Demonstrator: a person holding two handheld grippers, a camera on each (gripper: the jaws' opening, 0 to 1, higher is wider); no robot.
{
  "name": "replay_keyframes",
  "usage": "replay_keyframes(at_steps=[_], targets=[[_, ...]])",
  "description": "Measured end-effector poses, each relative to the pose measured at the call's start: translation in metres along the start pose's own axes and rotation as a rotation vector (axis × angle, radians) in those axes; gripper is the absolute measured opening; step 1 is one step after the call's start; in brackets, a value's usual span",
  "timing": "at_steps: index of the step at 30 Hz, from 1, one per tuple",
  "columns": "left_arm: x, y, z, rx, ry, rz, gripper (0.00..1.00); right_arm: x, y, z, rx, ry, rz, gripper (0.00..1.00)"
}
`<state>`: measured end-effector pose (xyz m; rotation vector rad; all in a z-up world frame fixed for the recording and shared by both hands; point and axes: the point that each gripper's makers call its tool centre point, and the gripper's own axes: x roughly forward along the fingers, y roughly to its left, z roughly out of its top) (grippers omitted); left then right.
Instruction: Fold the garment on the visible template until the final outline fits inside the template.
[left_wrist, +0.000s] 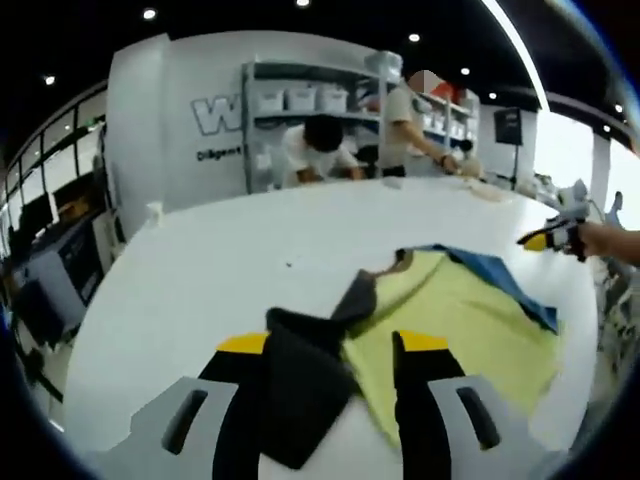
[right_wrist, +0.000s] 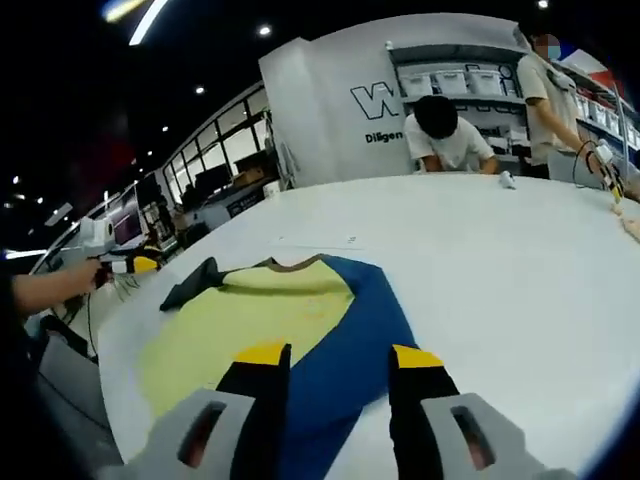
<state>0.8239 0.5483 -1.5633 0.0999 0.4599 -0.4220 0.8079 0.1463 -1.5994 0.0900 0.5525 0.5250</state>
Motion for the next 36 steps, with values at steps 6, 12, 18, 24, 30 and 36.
replay_keyframes(at_steps=[6,12,18,24,30,36], targets=[[-0.016,-0.022,-0.011,-0.008,0.004,-0.033,0.84,-0.023,0.040,-0.026,-0.165,0.056,0.051,0.40],[-0.036,-0.037,-0.025,-0.018,0.025,-0.048,0.99,-0.037,0.061,-0.048,-0.243,0.104,0.054,0.39],[-0.059,-0.049,-0.050,0.024,0.110,-0.068,0.99,-0.049,0.087,-0.071,-0.259,0.125,0.053,0.36],[-0.083,-0.058,-0.058,-0.030,0.115,-0.062,0.99,-0.053,0.104,-0.094,-0.334,0.159,0.012,0.38],[-0.102,-0.067,-0.067,-0.036,0.128,-0.063,0.99,-0.044,0.100,-0.115,-0.428,0.163,-0.047,0.37],[-0.118,-0.068,-0.070,-0.050,0.111,-0.039,0.99,-0.036,0.104,-0.130,-0.545,0.194,-0.054,0.32]])
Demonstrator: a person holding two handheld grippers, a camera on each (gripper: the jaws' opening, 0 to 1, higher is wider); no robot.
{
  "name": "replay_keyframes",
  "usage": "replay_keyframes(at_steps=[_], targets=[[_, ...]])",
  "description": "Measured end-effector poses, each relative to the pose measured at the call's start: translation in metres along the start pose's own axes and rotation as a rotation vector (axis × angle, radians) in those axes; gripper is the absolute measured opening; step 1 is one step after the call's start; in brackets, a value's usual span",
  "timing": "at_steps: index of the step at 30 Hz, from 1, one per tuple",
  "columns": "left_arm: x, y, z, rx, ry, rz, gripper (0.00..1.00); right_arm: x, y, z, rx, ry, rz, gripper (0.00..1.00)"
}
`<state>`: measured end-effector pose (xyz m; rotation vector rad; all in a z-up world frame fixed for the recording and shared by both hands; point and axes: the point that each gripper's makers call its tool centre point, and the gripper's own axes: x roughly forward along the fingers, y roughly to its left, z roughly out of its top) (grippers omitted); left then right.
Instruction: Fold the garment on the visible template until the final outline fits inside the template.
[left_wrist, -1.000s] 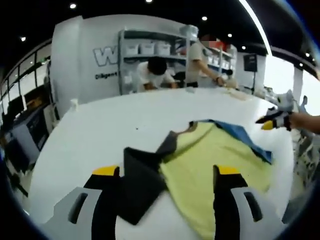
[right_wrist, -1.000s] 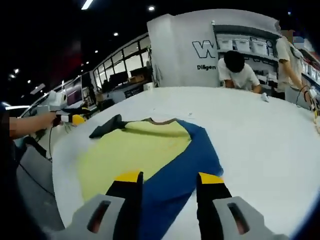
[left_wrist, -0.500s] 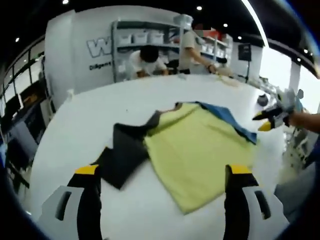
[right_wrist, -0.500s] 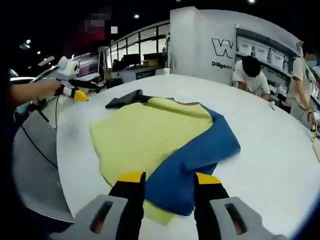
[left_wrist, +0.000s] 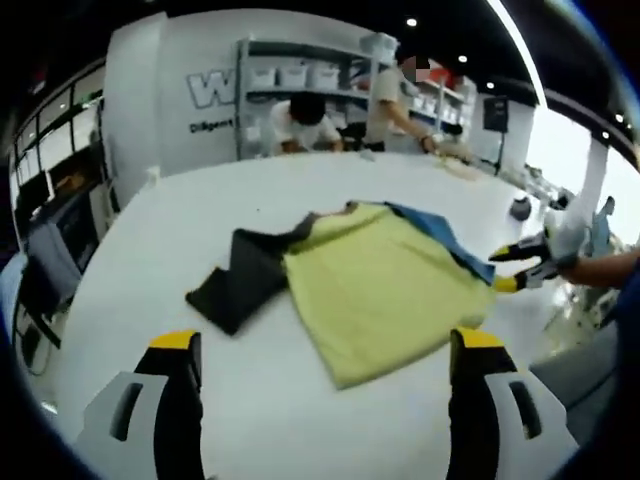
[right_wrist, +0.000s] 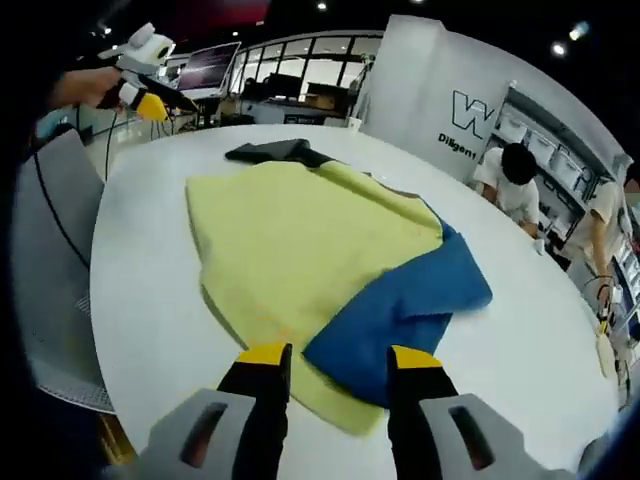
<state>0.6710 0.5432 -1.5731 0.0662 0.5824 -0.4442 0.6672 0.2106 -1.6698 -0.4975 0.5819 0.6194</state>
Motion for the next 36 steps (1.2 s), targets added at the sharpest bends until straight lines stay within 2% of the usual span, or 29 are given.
replay_keyframes(at_steps=[5,8,10,13,17,19,20,23,24,25,26,32,34,36], targets=[[-0.005,0.000,-0.009,-0.008,0.007,0.004,0.99,0.007,-0.001,-0.008,-0.059,0.022,-0.017,0.19],[-0.007,-0.002,-0.010,-0.012,0.005,0.004,0.99,0.008,0.000,-0.010,-0.064,0.026,-0.008,0.00],[-0.008,-0.002,-0.011,-0.011,0.003,0.005,0.99,0.002,-0.006,-0.006,-0.082,0.017,-0.023,0.00],[-0.008,-0.004,-0.011,-0.005,0.002,0.006,0.99,-0.001,-0.009,-0.001,0.005,-0.011,-0.016,0.00],[-0.007,-0.008,-0.012,-0.001,0.004,0.003,0.99,-0.013,-0.028,0.012,-0.029,-0.028,-0.064,0.00],[-0.005,-0.009,-0.011,0.004,0.001,0.003,0.99,-0.021,-0.051,0.021,0.007,-0.046,-0.112,0.00],[-0.004,-0.009,-0.011,0.004,0.001,0.002,0.99,-0.022,-0.055,0.023,0.012,-0.048,-0.121,0.00],[-0.002,-0.011,-0.010,0.008,0.002,-0.005,0.99,-0.034,-0.090,0.037,0.019,-0.074,-0.205,0.00],[-0.002,-0.012,-0.009,0.015,0.002,-0.003,0.99,-0.041,-0.110,0.044,0.038,-0.082,-0.247,0.00],[-0.002,-0.013,-0.009,0.018,0.004,-0.003,0.99,-0.045,-0.115,0.048,0.043,-0.086,-0.260,0.00],[-0.002,-0.013,-0.008,0.021,0.004,-0.005,0.99,-0.053,-0.137,0.055,0.057,-0.101,-0.314,0.00],[-0.002,-0.013,-0.007,0.038,0.006,0.002,0.99,-0.063,-0.202,0.049,0.167,-0.103,-0.469,0.00],[-0.001,-0.007,-0.009,0.034,0.010,0.004,0.99,-0.068,-0.221,0.045,0.210,-0.102,-0.521,0.00],[-0.001,-0.003,-0.010,0.036,0.012,0.008,0.99,-0.067,-0.232,0.040,0.238,-0.104,-0.538,0.00]])
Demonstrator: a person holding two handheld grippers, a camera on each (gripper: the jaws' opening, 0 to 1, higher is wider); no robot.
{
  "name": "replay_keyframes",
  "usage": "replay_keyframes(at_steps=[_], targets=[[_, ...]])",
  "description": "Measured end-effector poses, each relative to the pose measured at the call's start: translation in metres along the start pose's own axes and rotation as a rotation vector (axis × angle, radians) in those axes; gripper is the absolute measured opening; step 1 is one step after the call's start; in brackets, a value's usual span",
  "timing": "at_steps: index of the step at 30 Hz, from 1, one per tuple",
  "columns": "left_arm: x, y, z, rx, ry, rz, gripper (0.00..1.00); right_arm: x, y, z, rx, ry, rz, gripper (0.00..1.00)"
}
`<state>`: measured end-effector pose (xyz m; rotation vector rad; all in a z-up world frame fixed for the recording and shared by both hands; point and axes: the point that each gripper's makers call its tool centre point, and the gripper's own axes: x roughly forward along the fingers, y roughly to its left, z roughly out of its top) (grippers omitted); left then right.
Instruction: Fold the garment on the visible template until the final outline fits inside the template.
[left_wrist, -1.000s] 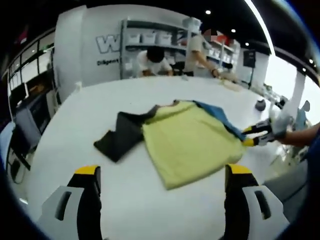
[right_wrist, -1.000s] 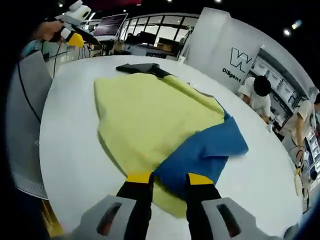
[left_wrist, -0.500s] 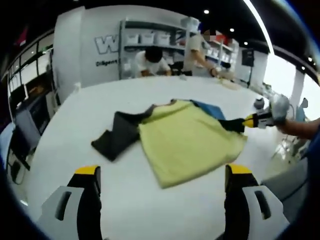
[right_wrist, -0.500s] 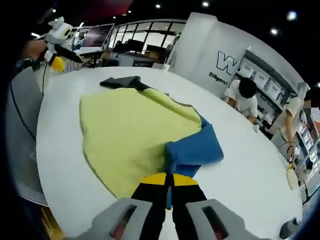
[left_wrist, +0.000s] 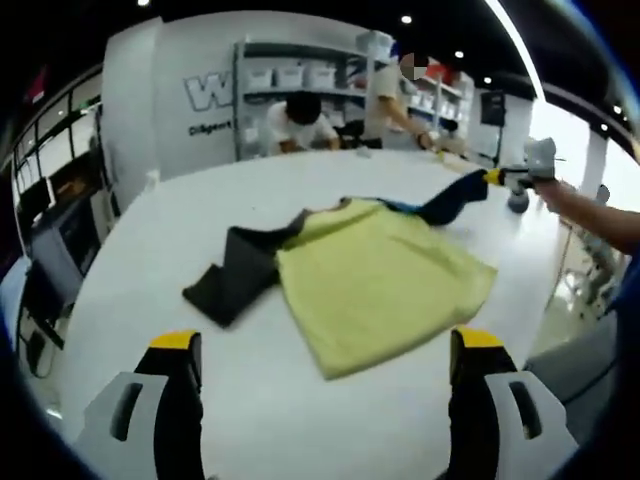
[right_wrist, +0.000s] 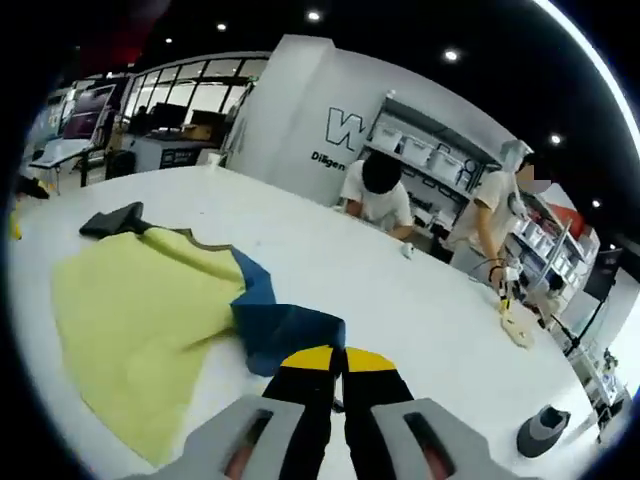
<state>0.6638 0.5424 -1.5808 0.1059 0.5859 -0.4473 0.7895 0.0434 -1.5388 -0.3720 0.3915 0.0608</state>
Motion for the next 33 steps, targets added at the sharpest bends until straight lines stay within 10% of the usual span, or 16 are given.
replay_keyframes(at_steps=[18,33], targets=[[0.005,0.015,-0.010,-0.042,0.038,0.040,0.99,0.035,-0.128,-0.087,0.306,0.293,-0.193,0.00],[0.014,0.014,-0.009,-0.039,0.064,0.044,0.99,0.069,-0.135,-0.125,0.261,0.360,-0.177,0.08]])
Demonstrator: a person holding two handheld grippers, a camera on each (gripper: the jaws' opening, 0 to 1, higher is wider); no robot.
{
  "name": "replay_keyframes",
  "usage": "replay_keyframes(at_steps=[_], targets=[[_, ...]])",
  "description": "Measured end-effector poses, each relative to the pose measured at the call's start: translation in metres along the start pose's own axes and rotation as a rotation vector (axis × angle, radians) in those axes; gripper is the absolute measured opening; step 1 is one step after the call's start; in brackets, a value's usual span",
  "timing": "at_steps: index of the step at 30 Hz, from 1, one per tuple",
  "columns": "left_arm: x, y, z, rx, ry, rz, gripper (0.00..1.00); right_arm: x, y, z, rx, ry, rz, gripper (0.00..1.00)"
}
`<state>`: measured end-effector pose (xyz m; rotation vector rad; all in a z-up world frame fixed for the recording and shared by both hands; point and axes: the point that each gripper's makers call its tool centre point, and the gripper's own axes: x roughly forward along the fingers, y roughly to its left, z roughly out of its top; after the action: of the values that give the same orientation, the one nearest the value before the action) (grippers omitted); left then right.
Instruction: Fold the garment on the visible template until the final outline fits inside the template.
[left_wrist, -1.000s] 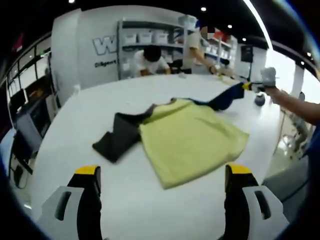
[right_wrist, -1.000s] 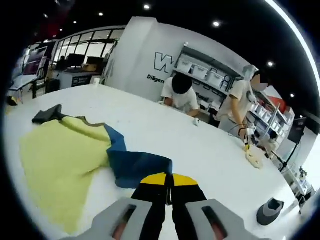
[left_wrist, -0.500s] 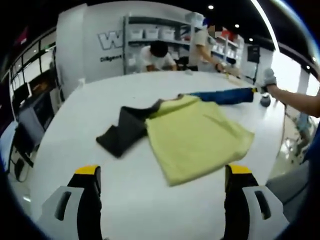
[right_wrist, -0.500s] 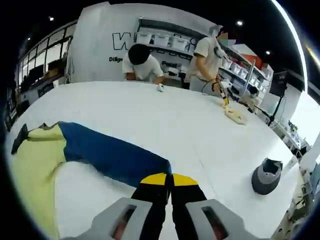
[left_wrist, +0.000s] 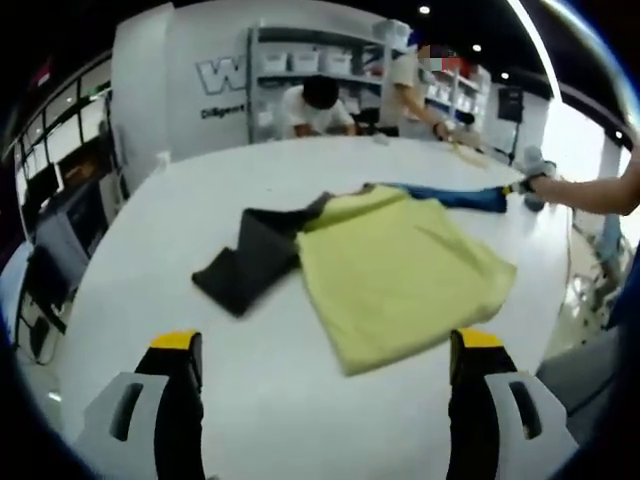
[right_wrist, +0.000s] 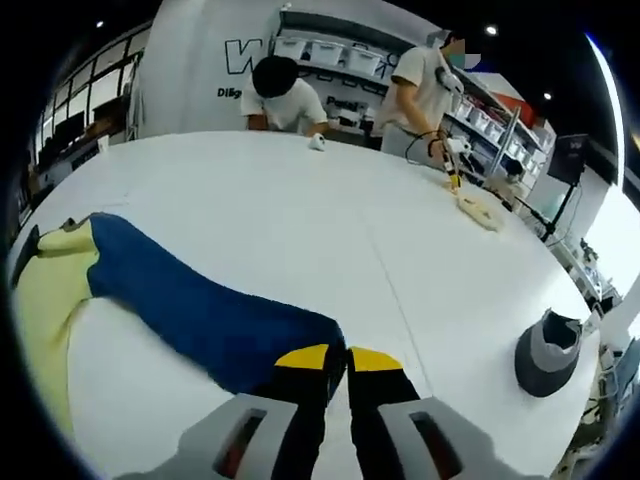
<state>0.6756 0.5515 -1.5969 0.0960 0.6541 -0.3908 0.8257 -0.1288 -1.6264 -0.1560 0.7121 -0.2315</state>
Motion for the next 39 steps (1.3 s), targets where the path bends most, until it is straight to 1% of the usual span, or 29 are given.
replay_keyframes(at_steps=[1,4,8,9,11,12,14,15,16,18,20,21,22,23,24,25,26,27,28,29,30,31,34,36,39], targets=[[0.000,-0.002,0.001,0.003,0.002,-0.001,0.99,-0.001,-0.001,0.000,0.008,-0.002,-0.003,0.10],[0.002,-0.006,0.000,0.008,0.012,-0.004,0.99,-0.004,-0.001,-0.002,0.005,-0.007,0.006,0.09],[0.004,-0.010,0.000,0.007,0.015,-0.009,0.99,-0.009,0.004,-0.008,0.004,-0.011,0.027,0.15],[0.004,-0.010,0.000,0.007,0.015,-0.010,0.99,-0.009,0.005,-0.009,0.006,-0.011,0.033,0.15],[0.006,-0.015,0.001,0.007,0.014,-0.019,0.99,-0.006,0.015,-0.025,-0.020,0.007,0.084,0.10],[0.007,-0.016,0.001,0.009,0.011,-0.022,0.99,-0.004,0.026,-0.037,-0.056,0.018,0.135,0.09],[0.007,-0.016,0.001,0.005,0.010,-0.023,0.99,-0.005,0.028,-0.044,-0.028,0.029,0.139,0.11],[0.007,-0.016,0.001,0.004,0.010,-0.023,0.99,-0.004,0.029,-0.045,-0.023,0.027,0.145,0.12],[0.006,-0.017,0.001,0.003,0.009,-0.022,0.99,-0.001,0.032,-0.047,0.004,0.032,0.155,0.12],[0.004,-0.015,0.001,0.000,0.007,-0.020,0.99,0.006,0.037,-0.055,-0.002,0.048,0.166,0.11],[0.003,-0.015,-0.001,0.001,0.012,-0.015,0.98,0.008,0.037,-0.059,-0.001,0.063,0.161,0.10],[0.002,-0.015,-0.002,0.002,0.015,-0.012,0.99,0.013,0.038,-0.060,0.001,0.066,0.160,0.10],[0.001,-0.014,-0.002,0.000,0.016,-0.009,0.99,0.014,0.037,-0.057,0.017,0.046,0.154,0.09],[0.000,-0.013,-0.003,-0.001,0.016,-0.008,0.99,0.015,0.037,-0.058,0.019,0.051,0.154,0.09],[0.000,-0.013,-0.003,-0.002,0.017,-0.007,0.98,0.016,0.036,-0.058,0.021,0.048,0.152,0.08],[-0.001,-0.013,-0.004,-0.003,0.017,-0.005,0.99,0.016,0.036,-0.058,0.016,0.046,0.150,0.04],[-0.002,-0.012,-0.004,-0.003,0.016,-0.001,0.99,0.016,0.035,-0.059,-0.027,0.046,0.134,0.00],[-0.002,-0.012,-0.004,-0.004,0.016,0.001,0.99,0.015,0.032,-0.059,-0.081,0.041,0.113,0.00],[-0.002,-0.012,-0.004,-0.005,0.015,0.001,0.99,0.014,0.031,-0.058,-0.103,0.033,0.107,0.00],[-0.002,-0.013,-0.004,-0.006,0.016,0.001,0.99,0.013,0.035,-0.058,-0.061,0.032,0.130,0.00],[-0.002,-0.015,-0.004,-0.007,0.016,0.000,0.99,0.012,0.034,-0.058,0.009,0.040,0.139,0.00],[-0.002,-0.016,-0.003,-0.004,0.015,0.000,0.99,0.008,0.032,-0.060,0.020,0.047,0.144,0.00],[-0.002,-0.018,-0.001,0.002,0.014,-0.004,0.99,0.001,0.032,-0.068,-0.020,0.064,0.143,0.00],[-0.001,-0.018,0.000,0.011,0.013,-0.006,0.98,-0.015,0.027,-0.071,0.014,0.046,0.140,0.00],[-0.001,-0.017,0.001,0.011,0.011,-0.006,0.98,-0.024,0.019,-0.070,0.022,0.035,0.128,0.00]])
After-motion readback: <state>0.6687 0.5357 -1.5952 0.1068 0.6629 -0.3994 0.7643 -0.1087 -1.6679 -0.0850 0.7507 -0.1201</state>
